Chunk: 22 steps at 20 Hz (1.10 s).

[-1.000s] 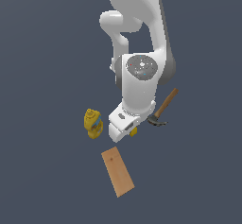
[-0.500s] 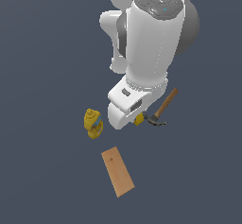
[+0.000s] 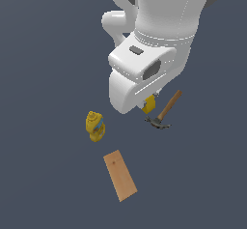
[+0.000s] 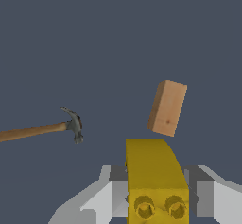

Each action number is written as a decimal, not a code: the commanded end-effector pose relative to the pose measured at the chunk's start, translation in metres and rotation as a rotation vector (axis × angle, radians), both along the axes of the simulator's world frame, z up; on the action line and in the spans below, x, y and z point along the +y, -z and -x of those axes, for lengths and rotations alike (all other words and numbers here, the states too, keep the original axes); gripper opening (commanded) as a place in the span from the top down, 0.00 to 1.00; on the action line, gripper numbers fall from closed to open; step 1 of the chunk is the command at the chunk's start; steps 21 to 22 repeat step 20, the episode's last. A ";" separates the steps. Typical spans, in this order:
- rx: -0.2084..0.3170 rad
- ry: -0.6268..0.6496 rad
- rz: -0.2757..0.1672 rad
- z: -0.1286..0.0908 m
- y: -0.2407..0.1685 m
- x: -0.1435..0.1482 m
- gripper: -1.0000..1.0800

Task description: Pick up a designated object from a clutter of objects.

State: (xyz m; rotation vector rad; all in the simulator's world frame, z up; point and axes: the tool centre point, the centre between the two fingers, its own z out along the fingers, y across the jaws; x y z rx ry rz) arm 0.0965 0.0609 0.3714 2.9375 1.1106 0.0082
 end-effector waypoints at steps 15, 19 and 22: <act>0.005 0.001 0.001 -0.012 -0.076 0.005 1.00; 0.005 0.001 0.001 -0.013 -0.079 0.006 1.00; 0.005 0.001 0.001 -0.013 -0.079 0.006 1.00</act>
